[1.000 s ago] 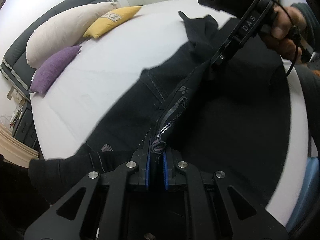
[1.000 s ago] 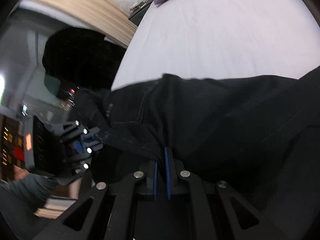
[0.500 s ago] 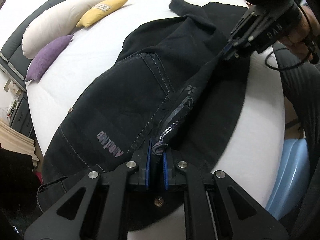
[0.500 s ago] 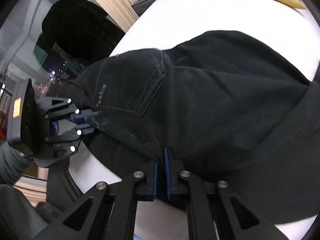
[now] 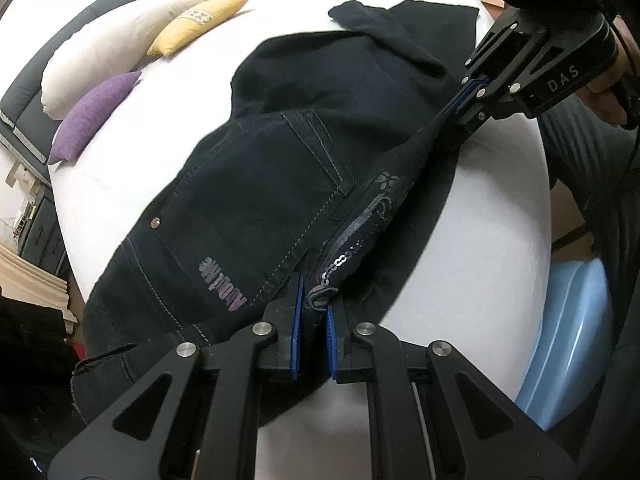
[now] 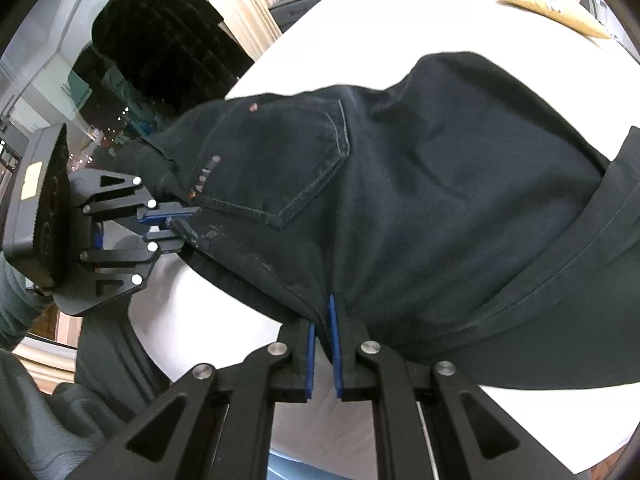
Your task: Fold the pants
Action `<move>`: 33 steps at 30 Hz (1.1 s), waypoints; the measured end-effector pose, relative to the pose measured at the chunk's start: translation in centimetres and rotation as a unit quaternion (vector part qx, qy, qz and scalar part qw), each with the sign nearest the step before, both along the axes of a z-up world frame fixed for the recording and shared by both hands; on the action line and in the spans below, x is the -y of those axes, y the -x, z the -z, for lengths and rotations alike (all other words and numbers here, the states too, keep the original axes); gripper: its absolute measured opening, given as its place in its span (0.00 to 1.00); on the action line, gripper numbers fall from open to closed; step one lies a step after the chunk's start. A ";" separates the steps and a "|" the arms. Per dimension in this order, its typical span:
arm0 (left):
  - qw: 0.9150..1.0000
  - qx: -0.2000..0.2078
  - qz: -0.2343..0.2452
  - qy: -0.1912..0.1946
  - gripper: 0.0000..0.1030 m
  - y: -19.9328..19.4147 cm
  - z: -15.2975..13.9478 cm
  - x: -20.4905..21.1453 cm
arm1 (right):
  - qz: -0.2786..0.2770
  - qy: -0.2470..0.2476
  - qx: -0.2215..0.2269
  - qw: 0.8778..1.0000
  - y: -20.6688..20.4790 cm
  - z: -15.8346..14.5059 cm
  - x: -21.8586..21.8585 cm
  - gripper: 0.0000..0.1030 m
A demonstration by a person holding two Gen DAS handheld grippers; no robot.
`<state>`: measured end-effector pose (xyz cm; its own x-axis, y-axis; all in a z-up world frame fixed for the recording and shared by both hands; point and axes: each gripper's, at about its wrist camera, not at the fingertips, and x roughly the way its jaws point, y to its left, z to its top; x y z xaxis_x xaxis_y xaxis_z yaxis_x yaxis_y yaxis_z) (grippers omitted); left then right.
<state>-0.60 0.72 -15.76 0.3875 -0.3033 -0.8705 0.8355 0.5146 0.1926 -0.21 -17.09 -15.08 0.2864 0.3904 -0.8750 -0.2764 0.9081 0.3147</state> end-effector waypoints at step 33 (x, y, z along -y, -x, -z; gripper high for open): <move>0.948 -0.186 -0.217 0.141 0.66 -8.2 1.2 -0.1 | 0.148 -0.109 0.059 0.981 1.2 -4.6 10.0 0.67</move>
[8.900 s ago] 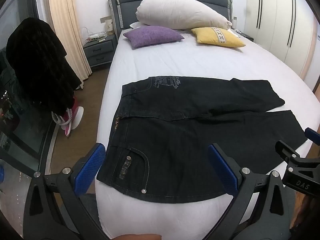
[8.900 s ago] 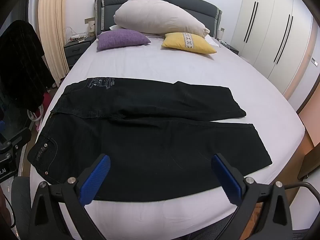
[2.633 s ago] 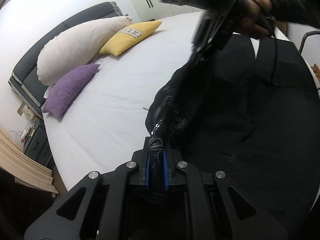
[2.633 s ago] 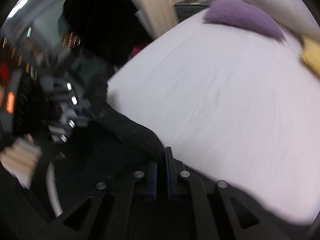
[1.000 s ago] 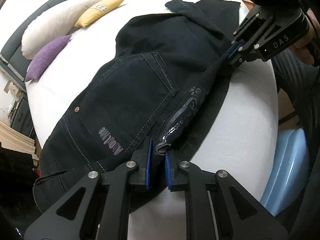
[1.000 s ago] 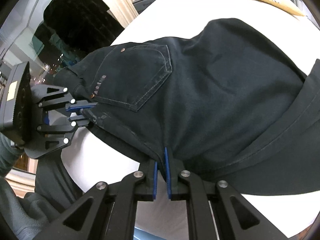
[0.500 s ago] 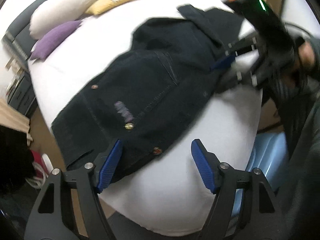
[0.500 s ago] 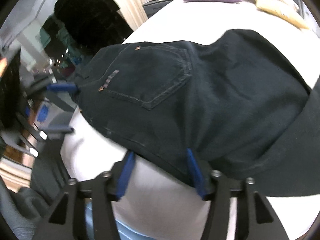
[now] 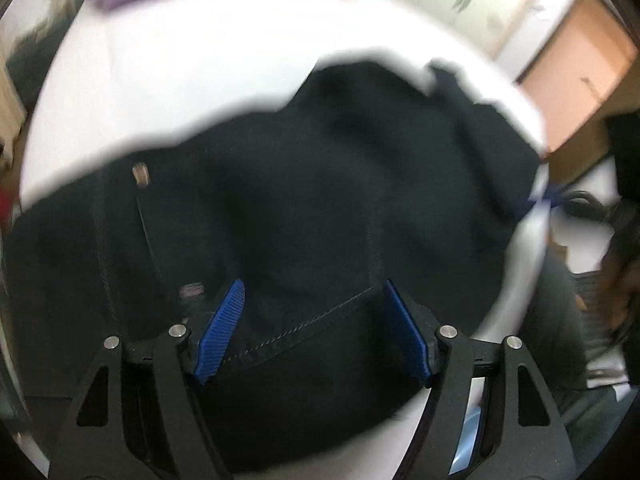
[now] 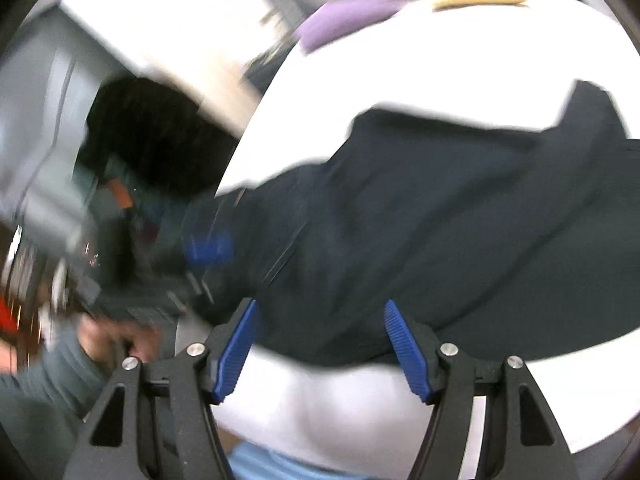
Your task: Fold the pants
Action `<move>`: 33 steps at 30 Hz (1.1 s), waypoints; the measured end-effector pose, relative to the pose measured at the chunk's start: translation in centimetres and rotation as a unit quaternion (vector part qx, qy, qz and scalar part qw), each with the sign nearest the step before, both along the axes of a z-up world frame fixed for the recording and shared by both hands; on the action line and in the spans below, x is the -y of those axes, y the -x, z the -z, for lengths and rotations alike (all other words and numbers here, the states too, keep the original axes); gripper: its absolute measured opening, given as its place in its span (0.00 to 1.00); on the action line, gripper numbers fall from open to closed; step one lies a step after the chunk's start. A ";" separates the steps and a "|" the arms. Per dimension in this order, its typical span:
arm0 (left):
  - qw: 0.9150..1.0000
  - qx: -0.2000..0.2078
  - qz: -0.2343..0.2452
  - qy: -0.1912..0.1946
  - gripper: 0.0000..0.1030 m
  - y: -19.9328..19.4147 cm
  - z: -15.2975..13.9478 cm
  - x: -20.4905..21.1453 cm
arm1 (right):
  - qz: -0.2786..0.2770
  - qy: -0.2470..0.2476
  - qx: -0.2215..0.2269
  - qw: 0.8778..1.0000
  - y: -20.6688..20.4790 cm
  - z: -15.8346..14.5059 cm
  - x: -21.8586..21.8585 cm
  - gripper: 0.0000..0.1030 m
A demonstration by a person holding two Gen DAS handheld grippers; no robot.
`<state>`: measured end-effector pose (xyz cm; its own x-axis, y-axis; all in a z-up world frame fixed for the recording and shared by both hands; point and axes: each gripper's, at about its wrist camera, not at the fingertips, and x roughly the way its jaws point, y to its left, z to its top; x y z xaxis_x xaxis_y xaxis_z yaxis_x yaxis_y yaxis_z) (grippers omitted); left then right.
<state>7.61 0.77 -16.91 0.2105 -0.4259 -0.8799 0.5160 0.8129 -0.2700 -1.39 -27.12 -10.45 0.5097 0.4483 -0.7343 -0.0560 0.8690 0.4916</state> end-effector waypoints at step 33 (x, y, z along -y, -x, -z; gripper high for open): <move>0.999 0.004 -0.038 0.011 0.67 -1.8 1.2 2.2 | 0.270 -0.197 -0.066 0.940 -12.0 9.5 25.4 0.08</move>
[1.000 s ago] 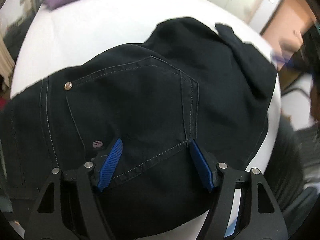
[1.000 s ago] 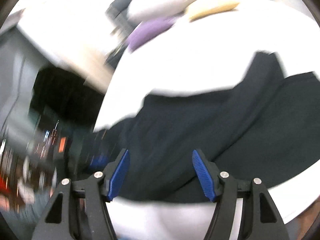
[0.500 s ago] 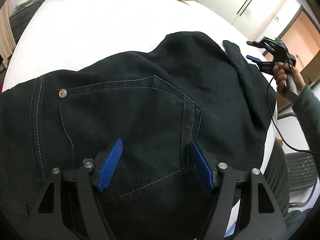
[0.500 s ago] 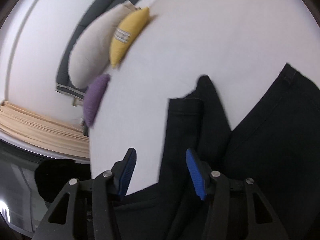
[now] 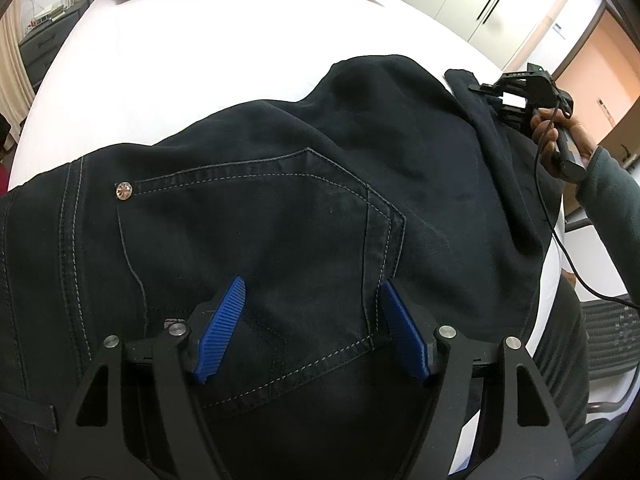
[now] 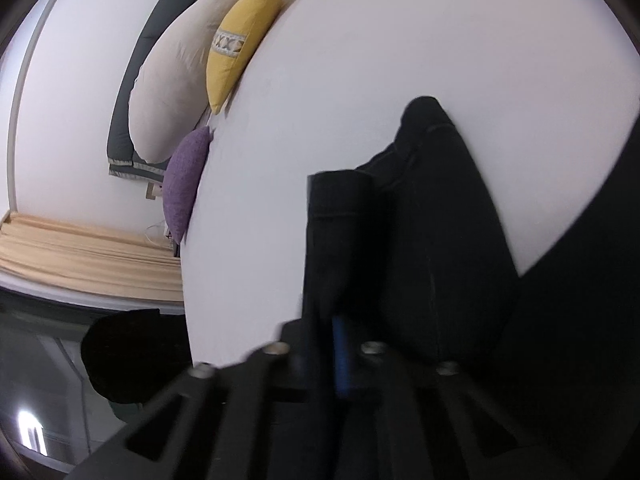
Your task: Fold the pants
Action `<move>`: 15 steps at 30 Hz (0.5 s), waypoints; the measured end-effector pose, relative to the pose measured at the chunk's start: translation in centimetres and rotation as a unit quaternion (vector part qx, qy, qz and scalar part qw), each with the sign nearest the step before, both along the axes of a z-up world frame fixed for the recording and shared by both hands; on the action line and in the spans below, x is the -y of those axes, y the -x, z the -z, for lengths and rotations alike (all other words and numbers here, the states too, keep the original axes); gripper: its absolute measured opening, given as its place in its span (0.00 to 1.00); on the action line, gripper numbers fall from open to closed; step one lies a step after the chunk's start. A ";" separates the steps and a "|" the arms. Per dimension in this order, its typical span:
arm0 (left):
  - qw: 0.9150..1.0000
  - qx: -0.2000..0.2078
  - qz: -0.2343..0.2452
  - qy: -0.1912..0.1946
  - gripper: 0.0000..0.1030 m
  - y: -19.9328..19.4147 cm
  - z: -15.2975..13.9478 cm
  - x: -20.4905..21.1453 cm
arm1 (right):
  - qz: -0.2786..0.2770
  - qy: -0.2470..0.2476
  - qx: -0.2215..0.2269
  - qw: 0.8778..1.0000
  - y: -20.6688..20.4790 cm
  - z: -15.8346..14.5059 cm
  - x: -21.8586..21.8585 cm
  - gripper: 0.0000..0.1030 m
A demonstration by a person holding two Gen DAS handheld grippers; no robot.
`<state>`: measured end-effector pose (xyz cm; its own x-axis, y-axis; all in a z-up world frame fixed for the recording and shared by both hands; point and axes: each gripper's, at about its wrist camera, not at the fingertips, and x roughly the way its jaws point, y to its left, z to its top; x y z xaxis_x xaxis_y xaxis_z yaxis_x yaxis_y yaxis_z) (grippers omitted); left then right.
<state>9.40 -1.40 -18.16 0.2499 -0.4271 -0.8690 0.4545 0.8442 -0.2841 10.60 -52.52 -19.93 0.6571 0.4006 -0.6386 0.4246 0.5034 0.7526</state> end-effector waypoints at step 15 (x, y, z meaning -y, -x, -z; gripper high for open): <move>1.000 0.006 -0.006 -0.018 0.79 0.1 0.4 2.4 | 0.137 0.066 0.109 0.982 13.7 -8.1 3.9 0.06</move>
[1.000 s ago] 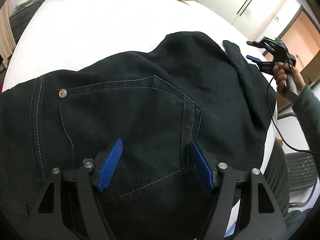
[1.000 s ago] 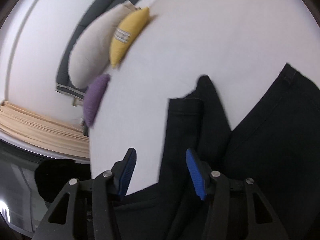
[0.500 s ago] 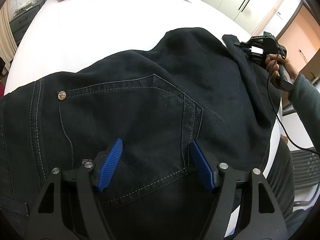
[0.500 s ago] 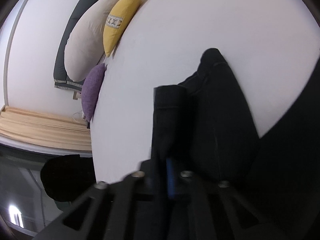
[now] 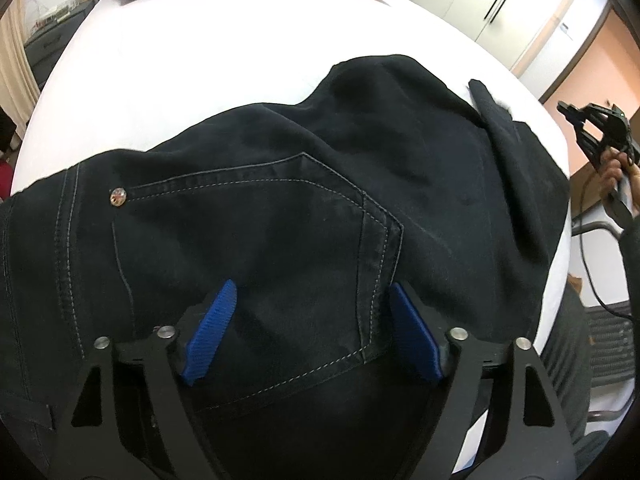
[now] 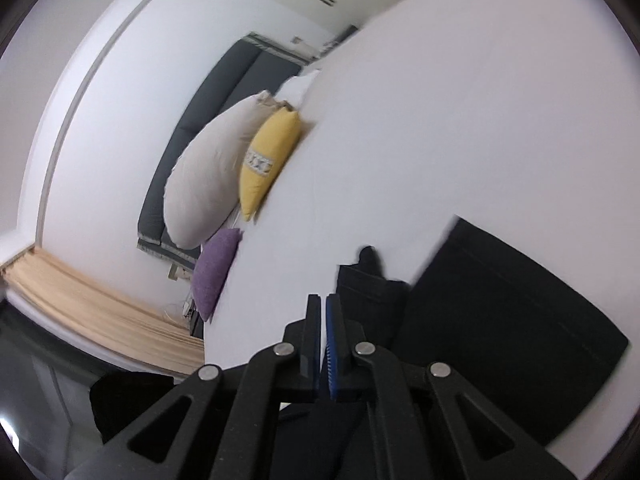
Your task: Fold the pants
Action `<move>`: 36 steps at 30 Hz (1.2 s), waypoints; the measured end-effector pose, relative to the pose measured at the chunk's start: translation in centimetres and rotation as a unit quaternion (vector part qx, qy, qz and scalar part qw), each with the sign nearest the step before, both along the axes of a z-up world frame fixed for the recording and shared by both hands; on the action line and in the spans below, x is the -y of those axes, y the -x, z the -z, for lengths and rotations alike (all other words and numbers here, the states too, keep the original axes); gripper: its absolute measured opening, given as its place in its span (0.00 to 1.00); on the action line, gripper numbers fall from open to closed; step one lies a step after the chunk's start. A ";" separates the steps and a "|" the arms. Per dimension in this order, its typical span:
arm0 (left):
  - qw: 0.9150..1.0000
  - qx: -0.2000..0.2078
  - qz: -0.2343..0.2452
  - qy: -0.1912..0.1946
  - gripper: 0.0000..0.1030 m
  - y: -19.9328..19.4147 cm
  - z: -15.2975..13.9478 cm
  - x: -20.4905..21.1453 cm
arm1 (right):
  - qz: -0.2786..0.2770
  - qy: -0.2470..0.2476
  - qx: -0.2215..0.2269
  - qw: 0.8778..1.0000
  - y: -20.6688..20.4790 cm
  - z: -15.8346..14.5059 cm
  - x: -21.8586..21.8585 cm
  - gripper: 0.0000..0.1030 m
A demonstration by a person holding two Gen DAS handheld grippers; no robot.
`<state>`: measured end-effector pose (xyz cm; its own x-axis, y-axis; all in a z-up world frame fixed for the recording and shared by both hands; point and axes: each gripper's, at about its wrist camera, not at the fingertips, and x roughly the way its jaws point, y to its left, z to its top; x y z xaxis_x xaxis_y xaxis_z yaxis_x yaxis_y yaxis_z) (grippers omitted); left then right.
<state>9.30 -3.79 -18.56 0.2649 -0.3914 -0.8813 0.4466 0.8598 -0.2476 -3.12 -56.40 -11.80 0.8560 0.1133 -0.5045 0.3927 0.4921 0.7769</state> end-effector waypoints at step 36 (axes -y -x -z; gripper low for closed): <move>0.999 0.031 -0.008 -0.015 0.88 0.1 0.4 2.3 | 0.000 -0.019 0.003 1.000 -1.9 2.4 0.3 0.04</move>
